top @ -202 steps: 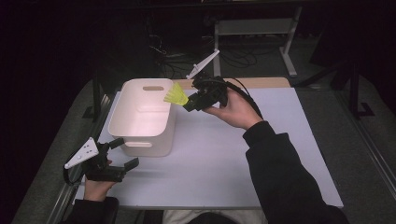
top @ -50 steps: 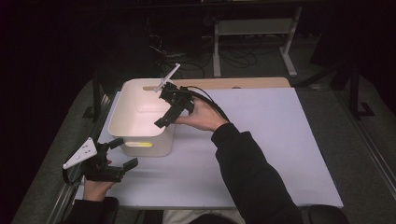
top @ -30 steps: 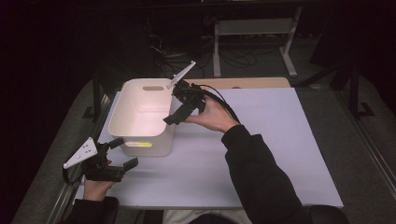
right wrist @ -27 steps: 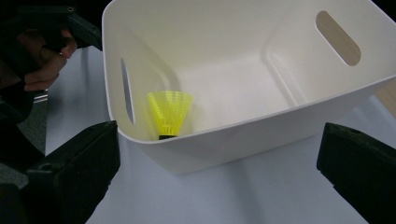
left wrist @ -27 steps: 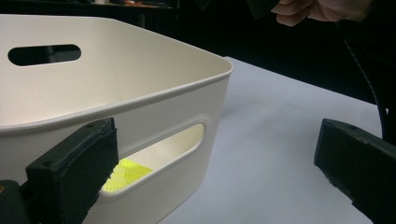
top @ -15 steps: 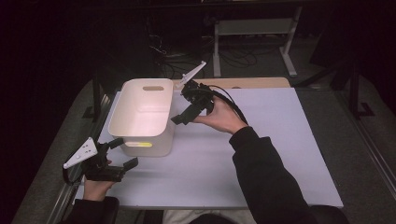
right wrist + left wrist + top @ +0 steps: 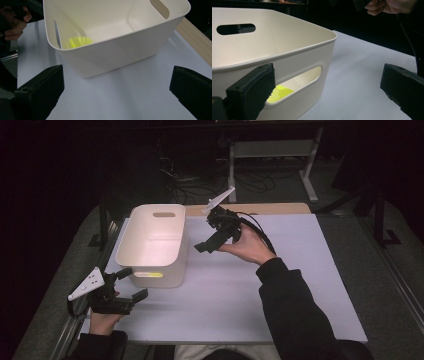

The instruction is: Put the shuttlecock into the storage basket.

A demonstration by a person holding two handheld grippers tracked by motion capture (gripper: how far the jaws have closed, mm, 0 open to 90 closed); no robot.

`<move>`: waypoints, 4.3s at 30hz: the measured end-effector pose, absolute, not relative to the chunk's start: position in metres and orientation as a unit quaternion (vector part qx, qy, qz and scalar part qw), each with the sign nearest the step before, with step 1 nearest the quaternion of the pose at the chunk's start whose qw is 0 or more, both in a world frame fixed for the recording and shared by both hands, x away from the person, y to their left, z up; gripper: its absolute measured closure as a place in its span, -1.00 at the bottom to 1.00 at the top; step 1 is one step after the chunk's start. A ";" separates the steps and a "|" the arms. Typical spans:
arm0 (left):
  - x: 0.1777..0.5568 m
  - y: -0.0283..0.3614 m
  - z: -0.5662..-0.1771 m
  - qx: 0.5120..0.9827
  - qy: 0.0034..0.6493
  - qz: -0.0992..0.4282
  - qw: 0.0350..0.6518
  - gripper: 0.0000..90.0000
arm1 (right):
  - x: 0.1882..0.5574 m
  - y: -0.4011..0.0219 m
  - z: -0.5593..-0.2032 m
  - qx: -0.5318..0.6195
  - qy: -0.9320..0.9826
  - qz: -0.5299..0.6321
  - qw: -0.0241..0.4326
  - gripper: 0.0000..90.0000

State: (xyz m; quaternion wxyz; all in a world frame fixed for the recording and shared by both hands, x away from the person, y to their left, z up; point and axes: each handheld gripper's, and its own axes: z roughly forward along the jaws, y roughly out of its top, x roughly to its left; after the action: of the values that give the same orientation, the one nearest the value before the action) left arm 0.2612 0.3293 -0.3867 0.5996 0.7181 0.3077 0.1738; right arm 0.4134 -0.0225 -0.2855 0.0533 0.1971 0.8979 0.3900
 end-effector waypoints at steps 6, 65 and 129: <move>0.261 0.330 -0.387 0.719 0.307 0.174 0.598 -1.00 | 0.413 -0.033 -0.288 0.205 0.895 0.392 0.054 -1.00; 0.262 0.329 -0.387 0.717 0.310 0.174 0.599 -1.00 | 0.386 -0.123 -0.308 0.253 0.869 0.417 0.080 -1.00; 0.263 0.329 -0.387 0.716 0.313 0.176 0.598 -1.00 | 0.338 -0.228 -0.378 0.352 0.814 0.454 0.080 -1.00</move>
State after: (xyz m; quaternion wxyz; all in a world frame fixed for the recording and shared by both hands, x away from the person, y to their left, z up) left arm 0.2628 0.3292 -0.3866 0.5984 0.7164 0.3128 0.1756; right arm 0.3384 -0.2277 -0.3781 0.0798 0.3522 0.8143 0.4544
